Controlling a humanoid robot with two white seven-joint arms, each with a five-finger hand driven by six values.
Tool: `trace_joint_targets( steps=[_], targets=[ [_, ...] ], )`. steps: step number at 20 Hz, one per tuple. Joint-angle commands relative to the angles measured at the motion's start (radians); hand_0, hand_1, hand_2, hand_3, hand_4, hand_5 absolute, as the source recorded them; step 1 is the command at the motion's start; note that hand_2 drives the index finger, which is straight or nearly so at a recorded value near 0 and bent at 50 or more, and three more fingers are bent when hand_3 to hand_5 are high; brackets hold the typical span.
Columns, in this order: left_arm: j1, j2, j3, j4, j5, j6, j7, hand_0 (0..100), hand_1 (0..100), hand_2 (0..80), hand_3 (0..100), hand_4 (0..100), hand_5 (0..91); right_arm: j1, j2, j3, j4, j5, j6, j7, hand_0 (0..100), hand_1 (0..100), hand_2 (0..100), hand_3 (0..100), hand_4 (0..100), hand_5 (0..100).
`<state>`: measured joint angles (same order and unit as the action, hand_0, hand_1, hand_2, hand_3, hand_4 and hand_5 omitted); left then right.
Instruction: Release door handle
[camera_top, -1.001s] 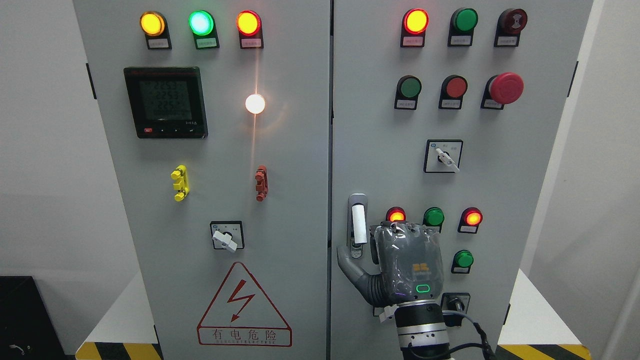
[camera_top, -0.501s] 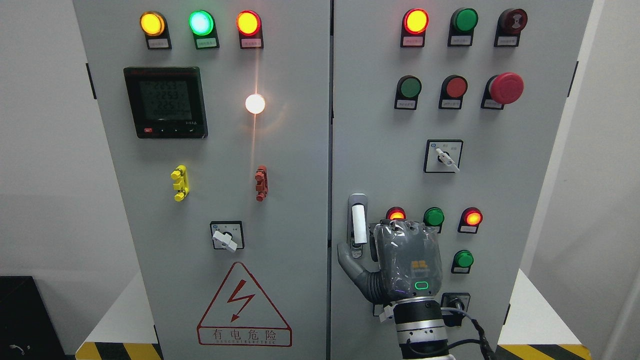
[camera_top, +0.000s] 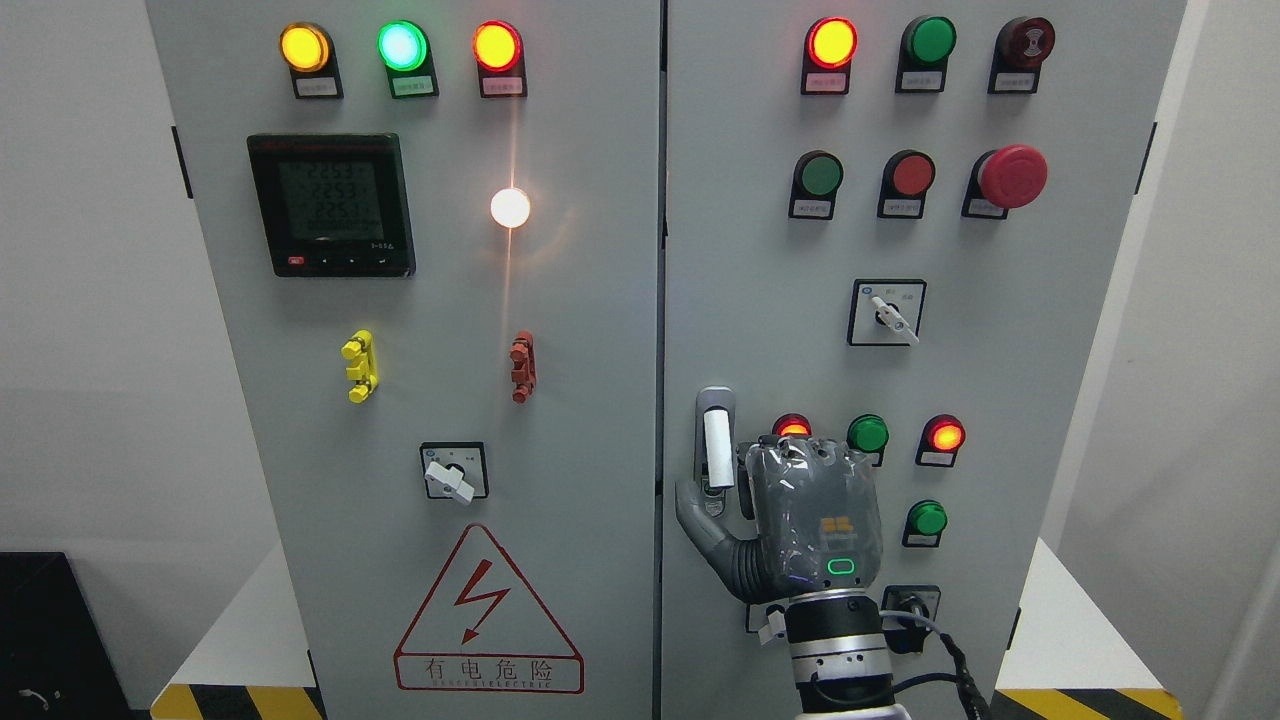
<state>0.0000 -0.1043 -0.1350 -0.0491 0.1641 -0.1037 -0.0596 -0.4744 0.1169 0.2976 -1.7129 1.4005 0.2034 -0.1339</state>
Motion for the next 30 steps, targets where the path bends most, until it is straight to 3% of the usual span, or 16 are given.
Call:
trace_joint_targets(
  steps=[1,30],
  targets=[
    [0.008,0.0,0.0,0.0,0.0,0.001,0.0,12,56,0.0,0,0,0.0,-0.001,0.003,-0.009,0.002,-0.002,0.001,-0.006,34,37,96,100,94,100],
    [0.009,0.0,0.0,0.0,0.0,-0.001,0.0,12,56,0.0,0,0,0.0,0.0,0.003,-0.025,0.009,-0.008,0.004,-0.009,38,36,96,100,94,100]
  ],
)
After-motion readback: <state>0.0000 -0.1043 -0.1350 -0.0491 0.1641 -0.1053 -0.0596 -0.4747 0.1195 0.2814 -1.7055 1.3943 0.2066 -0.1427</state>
